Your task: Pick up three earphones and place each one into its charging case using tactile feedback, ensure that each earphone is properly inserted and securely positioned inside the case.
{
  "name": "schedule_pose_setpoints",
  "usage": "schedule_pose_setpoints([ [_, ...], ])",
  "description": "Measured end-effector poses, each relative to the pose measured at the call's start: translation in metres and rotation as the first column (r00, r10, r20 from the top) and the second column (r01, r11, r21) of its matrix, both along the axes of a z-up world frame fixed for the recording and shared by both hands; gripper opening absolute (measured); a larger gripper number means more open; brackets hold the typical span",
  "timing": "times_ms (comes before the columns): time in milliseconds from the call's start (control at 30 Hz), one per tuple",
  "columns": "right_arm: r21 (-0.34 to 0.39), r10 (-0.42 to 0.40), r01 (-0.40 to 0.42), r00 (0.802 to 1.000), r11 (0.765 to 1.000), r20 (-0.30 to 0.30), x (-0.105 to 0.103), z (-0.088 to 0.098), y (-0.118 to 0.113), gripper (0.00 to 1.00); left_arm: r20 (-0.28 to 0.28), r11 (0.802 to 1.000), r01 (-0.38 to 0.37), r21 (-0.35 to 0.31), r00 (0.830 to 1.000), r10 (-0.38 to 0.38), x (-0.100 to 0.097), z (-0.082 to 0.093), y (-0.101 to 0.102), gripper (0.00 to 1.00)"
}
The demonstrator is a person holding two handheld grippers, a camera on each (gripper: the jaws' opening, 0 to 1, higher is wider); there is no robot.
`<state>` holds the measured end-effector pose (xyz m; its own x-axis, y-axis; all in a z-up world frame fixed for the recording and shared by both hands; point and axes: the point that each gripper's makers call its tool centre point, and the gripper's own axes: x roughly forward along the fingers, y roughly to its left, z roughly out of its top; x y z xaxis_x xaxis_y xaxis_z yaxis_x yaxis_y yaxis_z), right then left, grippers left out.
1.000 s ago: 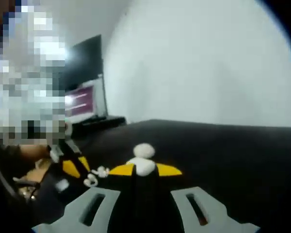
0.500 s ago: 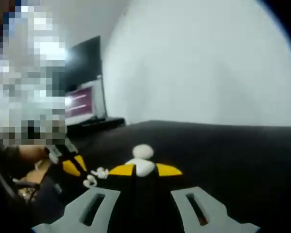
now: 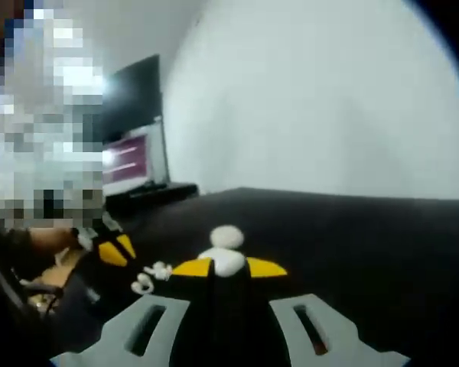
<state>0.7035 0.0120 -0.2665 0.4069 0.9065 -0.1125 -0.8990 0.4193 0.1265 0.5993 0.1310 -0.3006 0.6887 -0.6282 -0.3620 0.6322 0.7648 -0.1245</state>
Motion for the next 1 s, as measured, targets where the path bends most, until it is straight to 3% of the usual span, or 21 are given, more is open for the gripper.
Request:
schedule_pose_setpoints([
  [133,-0.005,0.0,0.0,1.0,1.0,-0.001,0.001,-0.001,0.0,0.17,-0.049,0.996,-0.014,-0.084,0.999,0.01,-0.002,0.004,0.006,0.08],
  [233,-0.015,0.009,-0.008,1.0,1.0,0.002,-0.001,-0.003,0.003,0.17,-0.076,0.995,-0.01,-0.096,0.997,0.003,-0.005,-0.004,0.004,0.14],
  [333,-0.024,0.013,-0.013,1.0,1.0,0.003,-0.002,-0.005,0.004,0.17,-0.073,0.998,-0.002,-0.056,0.997,-0.002,-0.005,-0.015,0.001,0.2],
  [500,-0.027,0.008,-0.008,1.0,1.0,0.001,-0.001,-0.006,0.003,0.17,-0.047,1.0,0.014,-0.002,0.999,-0.014,-0.002,-0.021,-0.004,0.21],
  [633,-0.023,0.004,-0.004,1.0,1.0,-0.003,-0.001,-0.006,0.002,0.17,0.006,0.993,0.032,0.113,0.999,-0.033,0.001,-0.024,-0.003,0.18],
  [733,-0.029,0.007,-0.007,1.0,1.0,-0.003,-0.002,-0.008,0.003,0.17,0.005,0.993,0.037,0.111,0.999,-0.038,-0.001,-0.024,-0.006,0.11],
  [1000,-0.028,0.007,-0.007,1.0,1.0,0.002,-0.002,-0.007,0.002,0.17,0.015,0.992,0.028,0.124,0.999,-0.03,-0.002,-0.024,-0.008,0.1],
])
